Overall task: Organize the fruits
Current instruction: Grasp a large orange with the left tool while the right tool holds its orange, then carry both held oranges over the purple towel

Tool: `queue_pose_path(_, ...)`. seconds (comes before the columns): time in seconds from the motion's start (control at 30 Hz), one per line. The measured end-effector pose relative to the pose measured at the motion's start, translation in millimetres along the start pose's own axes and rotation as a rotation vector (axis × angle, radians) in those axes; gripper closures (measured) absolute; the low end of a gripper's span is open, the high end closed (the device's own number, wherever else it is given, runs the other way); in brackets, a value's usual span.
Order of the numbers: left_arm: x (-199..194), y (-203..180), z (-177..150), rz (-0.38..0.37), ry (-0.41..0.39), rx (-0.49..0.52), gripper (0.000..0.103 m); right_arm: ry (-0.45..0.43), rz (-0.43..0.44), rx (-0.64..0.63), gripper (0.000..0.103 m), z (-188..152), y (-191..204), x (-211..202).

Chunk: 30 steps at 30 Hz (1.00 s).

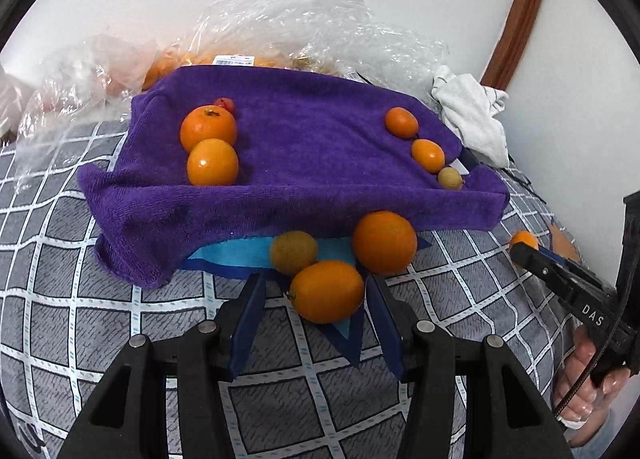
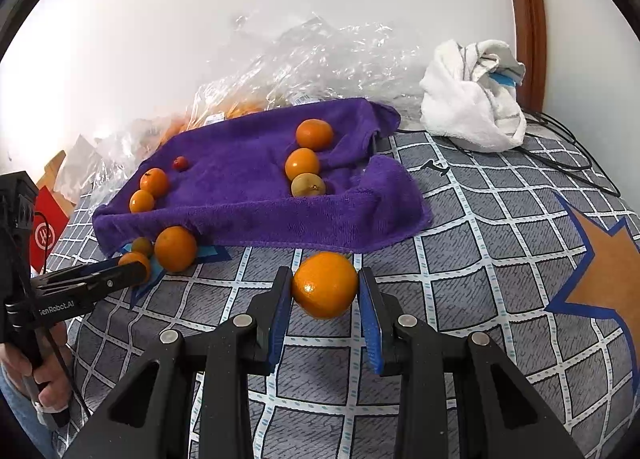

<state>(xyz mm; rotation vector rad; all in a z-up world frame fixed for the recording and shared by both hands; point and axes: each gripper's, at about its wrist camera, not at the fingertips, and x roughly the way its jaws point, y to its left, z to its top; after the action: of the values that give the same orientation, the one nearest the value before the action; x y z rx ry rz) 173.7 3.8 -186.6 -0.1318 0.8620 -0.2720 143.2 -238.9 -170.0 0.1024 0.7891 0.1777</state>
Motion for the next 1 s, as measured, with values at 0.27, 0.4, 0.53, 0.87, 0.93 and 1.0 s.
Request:
queue_pose_path(0.27, -7, 6, -2, -0.071, -0.046, -0.031, 0.068, -0.004, 0.016, 0.004, 0.070, 0, -1, 0)
queue_pose_path(0.4, -18, 6, -4, -0.093, -0.099, -0.035, 0.068, -0.010, 0.022, 0.007, 0.070, 0, -2, -1)
queue_pose_path(0.53, -26, 7, -5, -0.104, -0.140, -0.039, 0.068, -0.019, 0.031, 0.009, 0.070, -1, -2, -3)
queue_pose_path(0.87, -36, 15, -2, -0.070, -0.214, -0.073, 0.068, -0.028, 0.071, 0.033, 0.070, -1, -6, -6)
queue_pose_path(0.93, -38, 19, -2, -0.063, -0.225, -0.081, 0.068, -0.026, 0.066, 0.033, 0.070, 0, -6, -8)
queue_pose_path(1.0, -40, 22, -1, -0.057, -0.236, -0.091, 0.068, -0.024, 0.055, 0.035, 0.070, 1, -6, -11)
